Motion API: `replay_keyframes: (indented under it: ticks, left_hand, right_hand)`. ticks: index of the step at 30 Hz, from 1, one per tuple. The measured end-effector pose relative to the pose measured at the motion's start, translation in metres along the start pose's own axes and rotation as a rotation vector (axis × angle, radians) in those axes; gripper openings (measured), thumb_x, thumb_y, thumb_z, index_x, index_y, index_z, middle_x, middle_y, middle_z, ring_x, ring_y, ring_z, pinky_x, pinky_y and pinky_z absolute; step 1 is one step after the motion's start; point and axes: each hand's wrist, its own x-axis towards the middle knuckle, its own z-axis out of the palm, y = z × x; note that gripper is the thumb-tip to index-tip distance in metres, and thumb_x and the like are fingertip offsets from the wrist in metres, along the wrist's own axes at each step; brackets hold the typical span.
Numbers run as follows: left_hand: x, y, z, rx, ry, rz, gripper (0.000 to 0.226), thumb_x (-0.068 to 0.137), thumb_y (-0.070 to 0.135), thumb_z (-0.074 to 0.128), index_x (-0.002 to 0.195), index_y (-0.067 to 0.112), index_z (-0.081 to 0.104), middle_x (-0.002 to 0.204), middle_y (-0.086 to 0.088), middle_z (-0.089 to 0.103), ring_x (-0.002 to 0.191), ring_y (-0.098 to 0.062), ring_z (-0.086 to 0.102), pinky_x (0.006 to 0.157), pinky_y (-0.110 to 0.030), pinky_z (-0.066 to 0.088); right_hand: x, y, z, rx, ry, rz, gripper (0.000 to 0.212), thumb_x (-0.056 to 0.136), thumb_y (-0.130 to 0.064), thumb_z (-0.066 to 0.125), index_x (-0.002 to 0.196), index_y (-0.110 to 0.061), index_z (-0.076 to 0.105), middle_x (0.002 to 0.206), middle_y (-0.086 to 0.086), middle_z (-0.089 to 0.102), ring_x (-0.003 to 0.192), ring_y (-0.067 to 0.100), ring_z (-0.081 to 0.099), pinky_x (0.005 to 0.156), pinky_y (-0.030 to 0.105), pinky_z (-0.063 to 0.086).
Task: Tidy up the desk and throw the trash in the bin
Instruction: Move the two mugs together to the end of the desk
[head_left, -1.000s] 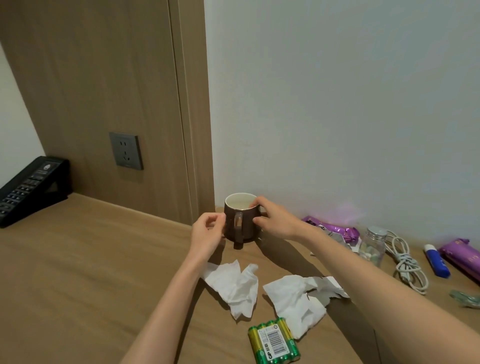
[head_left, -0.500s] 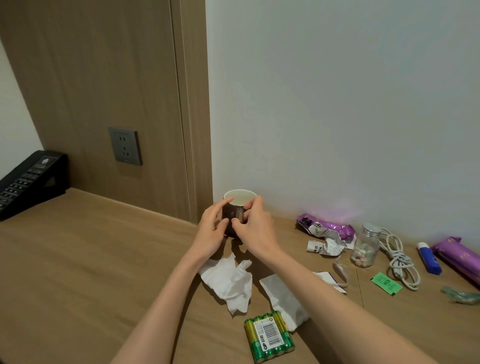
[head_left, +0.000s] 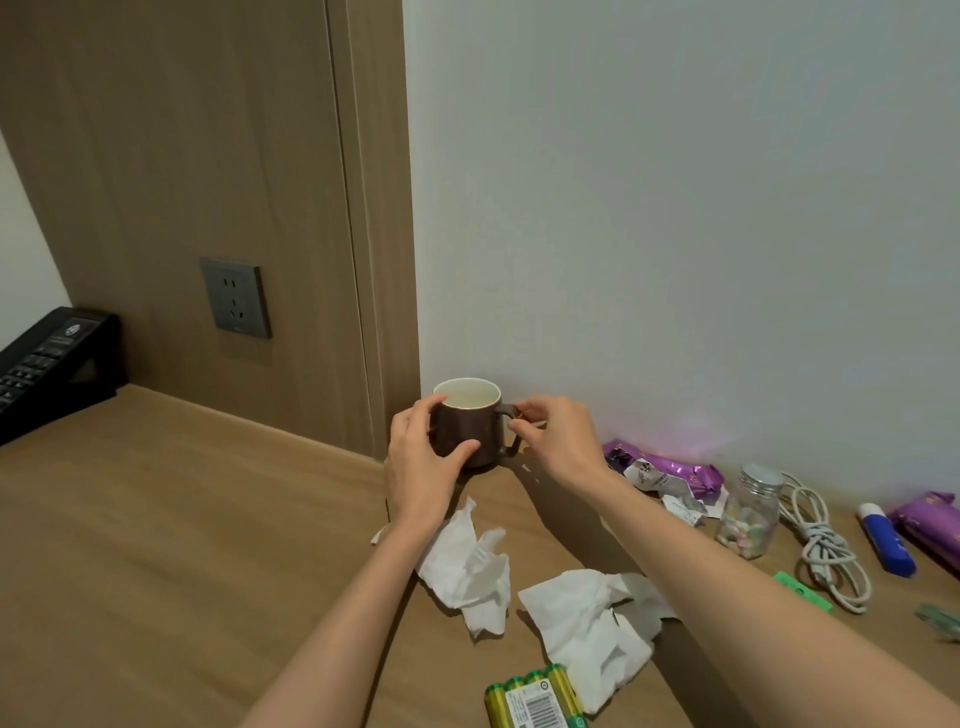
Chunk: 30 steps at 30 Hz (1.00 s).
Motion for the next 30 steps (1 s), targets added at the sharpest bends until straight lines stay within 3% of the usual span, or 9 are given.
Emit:
replay_keyframes:
  ticks: [5, 11, 17, 20, 22, 25, 30]
  left_hand:
    - [0.008, -0.005, 0.003, 0.027, 0.069, -0.019, 0.065, 0.070, 0.024, 0.082, 0.128, 0.028, 0.052, 0.125, 0.002, 0.055, 0.109, -0.017, 0.059, 0.090, -0.039, 0.055]
    - [0.015, -0.007, 0.004, 0.091, 0.107, -0.028, 0.067, 0.072, 0.024, 0.081, 0.132, 0.026, 0.052, 0.127, 0.000, 0.061, 0.111, -0.018, 0.061, 0.093, -0.041, 0.053]
    - [0.016, -0.001, 0.002, 0.144, 0.091, -0.035, 0.068, 0.072, 0.025, 0.081, 0.134, 0.024, 0.052, 0.128, -0.002, 0.060, 0.112, -0.020, 0.059, 0.095, -0.041, 0.051]
    - [0.015, 0.004, -0.001, 0.186, 0.029, -0.057, 0.067, 0.078, 0.026, 0.076, 0.138, 0.024, 0.046, 0.134, -0.003, 0.056, 0.119, -0.023, 0.055, 0.097, -0.041, 0.048]
    - [0.013, 0.010, -0.006, 0.205, -0.019, -0.062, 0.067, 0.082, 0.029, 0.071, 0.141, 0.025, 0.040, 0.138, -0.002, 0.051, 0.123, -0.023, 0.051, 0.099, -0.042, 0.046]
    - [0.005, 0.028, -0.015, 0.207, -0.074, -0.002, 0.061, 0.088, 0.032, 0.063, 0.143, 0.026, 0.037, 0.142, -0.001, 0.047, 0.127, -0.021, 0.046, 0.099, -0.039, 0.044]
    - [-0.012, 0.088, -0.032, 0.047, -0.127, 0.108, 0.047, 0.092, 0.028, 0.057, 0.136, 0.031, 0.045, 0.131, 0.004, 0.057, 0.118, -0.015, 0.053, 0.099, -0.040, 0.047]
  right_hand:
    - [0.013, -0.002, 0.009, 0.032, 0.014, -0.004, 0.023, 0.091, -0.017, 0.062, 0.111, -0.011, 0.071, 0.107, 0.007, 0.072, 0.088, 0.017, 0.062, 0.086, 0.040, 0.055]
    - [0.022, -0.002, 0.023, 0.029, 0.046, 0.006, 0.028, 0.089, -0.018, 0.066, 0.115, -0.008, 0.069, 0.115, 0.007, 0.070, 0.098, 0.021, 0.066, 0.087, 0.037, 0.056]
    - [0.026, 0.001, 0.026, 0.021, 0.086, 0.010, 0.028, 0.087, -0.019, 0.068, 0.113, -0.008, 0.070, 0.112, 0.007, 0.071, 0.097, 0.020, 0.067, 0.086, 0.037, 0.057]
    - [0.024, -0.001, 0.021, -0.020, 0.020, -0.001, 0.029, 0.090, -0.018, 0.064, 0.118, -0.008, 0.067, 0.120, 0.008, 0.068, 0.104, 0.023, 0.065, 0.090, 0.040, 0.055]
    - [0.020, -0.004, 0.013, -0.072, -0.018, -0.020, 0.035, 0.092, -0.019, 0.061, 0.127, -0.013, 0.062, 0.128, 0.008, 0.062, 0.107, 0.023, 0.062, 0.095, 0.039, 0.052]
    - [0.006, -0.014, -0.015, -0.108, 0.000, -0.105, 0.044, 0.093, -0.022, 0.059, 0.136, -0.022, 0.052, 0.126, 0.004, 0.058, 0.089, 0.012, 0.059, 0.088, 0.028, 0.048]
    - [-0.040, -0.036, -0.090, -0.051, 0.076, -0.248, 0.037, 0.093, -0.022, 0.057, 0.129, -0.025, 0.059, 0.112, -0.005, 0.065, 0.086, 0.007, 0.060, 0.082, 0.025, 0.052]
